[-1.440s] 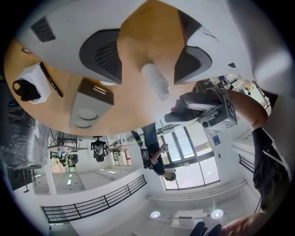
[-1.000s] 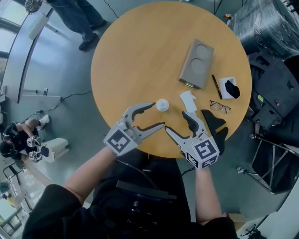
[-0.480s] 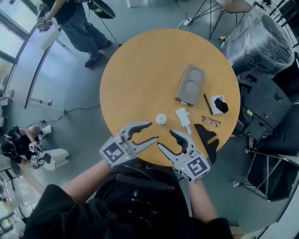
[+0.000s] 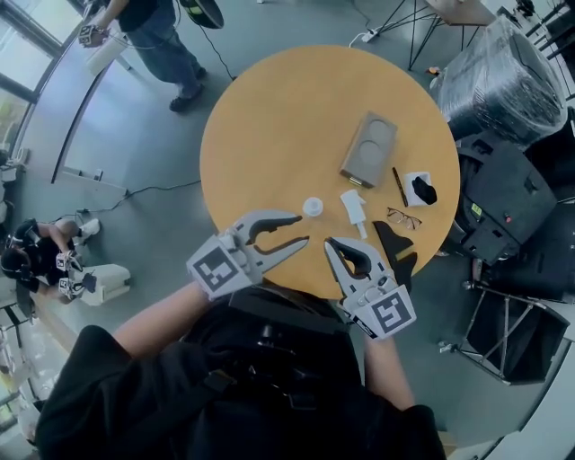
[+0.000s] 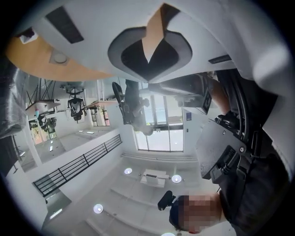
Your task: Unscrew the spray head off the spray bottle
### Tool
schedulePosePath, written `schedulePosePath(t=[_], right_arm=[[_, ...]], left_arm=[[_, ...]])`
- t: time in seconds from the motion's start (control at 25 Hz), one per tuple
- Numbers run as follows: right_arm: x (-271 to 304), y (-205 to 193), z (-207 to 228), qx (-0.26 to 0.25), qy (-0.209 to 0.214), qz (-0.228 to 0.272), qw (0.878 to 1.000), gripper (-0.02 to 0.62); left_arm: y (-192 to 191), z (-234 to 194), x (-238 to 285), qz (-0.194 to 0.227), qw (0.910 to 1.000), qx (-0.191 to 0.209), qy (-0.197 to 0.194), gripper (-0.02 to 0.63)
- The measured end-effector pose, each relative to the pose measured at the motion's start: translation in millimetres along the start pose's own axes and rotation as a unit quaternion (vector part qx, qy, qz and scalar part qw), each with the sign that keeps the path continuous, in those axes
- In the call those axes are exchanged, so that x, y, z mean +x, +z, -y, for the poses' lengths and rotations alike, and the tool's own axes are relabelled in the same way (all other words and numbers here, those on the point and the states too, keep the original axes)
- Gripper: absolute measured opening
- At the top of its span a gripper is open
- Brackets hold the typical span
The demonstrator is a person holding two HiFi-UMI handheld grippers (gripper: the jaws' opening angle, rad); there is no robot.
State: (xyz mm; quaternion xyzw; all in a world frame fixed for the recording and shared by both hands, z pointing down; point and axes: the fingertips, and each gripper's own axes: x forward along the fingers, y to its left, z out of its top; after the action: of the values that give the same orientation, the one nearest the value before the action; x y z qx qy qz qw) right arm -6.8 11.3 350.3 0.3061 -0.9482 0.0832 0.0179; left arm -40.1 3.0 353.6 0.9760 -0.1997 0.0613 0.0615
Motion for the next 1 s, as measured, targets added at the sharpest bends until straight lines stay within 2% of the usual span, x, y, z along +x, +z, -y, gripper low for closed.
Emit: schedulePosePath(t=[0.24, 0.4, 1.0], right_arm=[[-7, 28, -6, -0.009, -0.004, 0.026, 1.0, 0.011], [-9, 33, -7, -0.005, 0.008, 0.024, 1.0, 0.011], [-5, 45, -8, -0.018, 0.004, 0.025, 1.0, 0.009]], left_arm=[[18, 8, -4, 0.008, 1.0, 0.0, -0.005, 0.003], [23, 12, -2, 0.008, 0.9999, -0.005, -0.004, 0.003], [33, 9, -4, 0.023, 0.9995, 0.016, -0.016, 0.003]])
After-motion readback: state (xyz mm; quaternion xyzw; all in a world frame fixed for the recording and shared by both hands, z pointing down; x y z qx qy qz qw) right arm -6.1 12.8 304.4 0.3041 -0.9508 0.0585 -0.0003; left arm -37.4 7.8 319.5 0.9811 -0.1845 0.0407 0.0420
